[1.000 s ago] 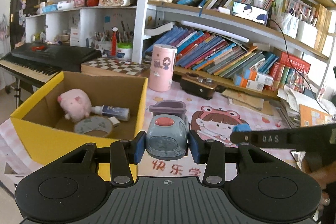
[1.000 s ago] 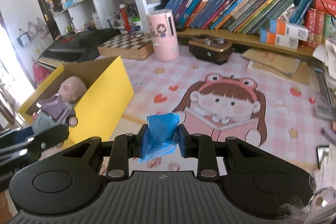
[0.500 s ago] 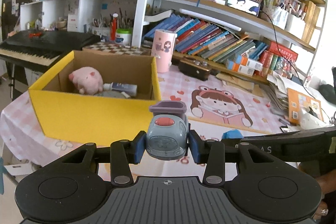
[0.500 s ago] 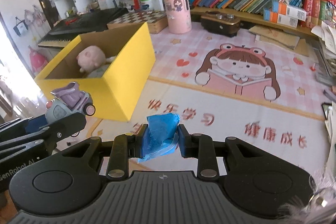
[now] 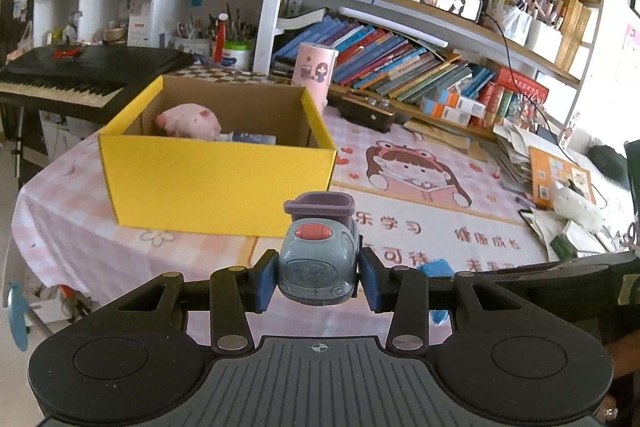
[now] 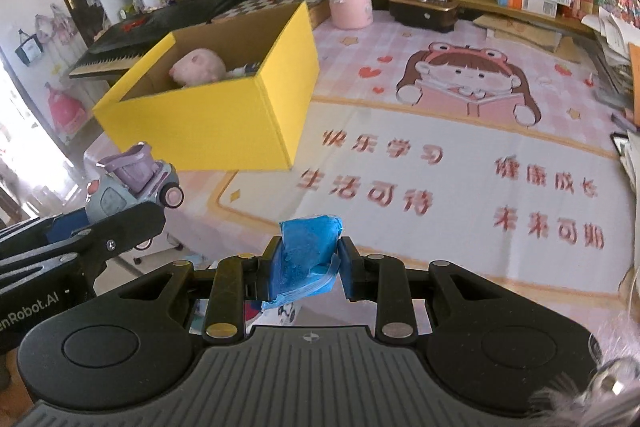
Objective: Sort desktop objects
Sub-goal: 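Carry the toy car and blue packet toward the yellow box with both tools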
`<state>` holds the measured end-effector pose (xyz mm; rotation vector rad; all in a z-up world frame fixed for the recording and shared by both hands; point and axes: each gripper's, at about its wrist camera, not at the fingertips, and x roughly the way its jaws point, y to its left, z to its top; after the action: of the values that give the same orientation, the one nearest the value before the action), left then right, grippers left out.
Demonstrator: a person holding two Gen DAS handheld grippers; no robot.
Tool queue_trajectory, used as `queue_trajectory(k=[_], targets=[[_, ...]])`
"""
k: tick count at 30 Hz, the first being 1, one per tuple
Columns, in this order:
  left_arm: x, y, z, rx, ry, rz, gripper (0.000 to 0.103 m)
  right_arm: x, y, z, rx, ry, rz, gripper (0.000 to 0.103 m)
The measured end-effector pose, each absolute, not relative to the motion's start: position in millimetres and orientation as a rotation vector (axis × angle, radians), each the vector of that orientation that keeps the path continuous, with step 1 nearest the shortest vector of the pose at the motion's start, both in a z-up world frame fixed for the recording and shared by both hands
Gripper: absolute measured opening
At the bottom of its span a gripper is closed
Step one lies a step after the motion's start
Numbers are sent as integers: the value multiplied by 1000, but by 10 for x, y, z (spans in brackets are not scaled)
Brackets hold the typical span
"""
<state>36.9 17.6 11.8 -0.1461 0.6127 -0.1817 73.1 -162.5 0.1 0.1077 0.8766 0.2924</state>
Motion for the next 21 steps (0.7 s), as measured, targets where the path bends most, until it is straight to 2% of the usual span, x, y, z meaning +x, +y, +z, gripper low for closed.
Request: queue_trajectory(k=[21], targets=[[-58, 571, 133, -158, 598, -160, 41, 370, -1200, -37, 113, 905, 328, 26]])
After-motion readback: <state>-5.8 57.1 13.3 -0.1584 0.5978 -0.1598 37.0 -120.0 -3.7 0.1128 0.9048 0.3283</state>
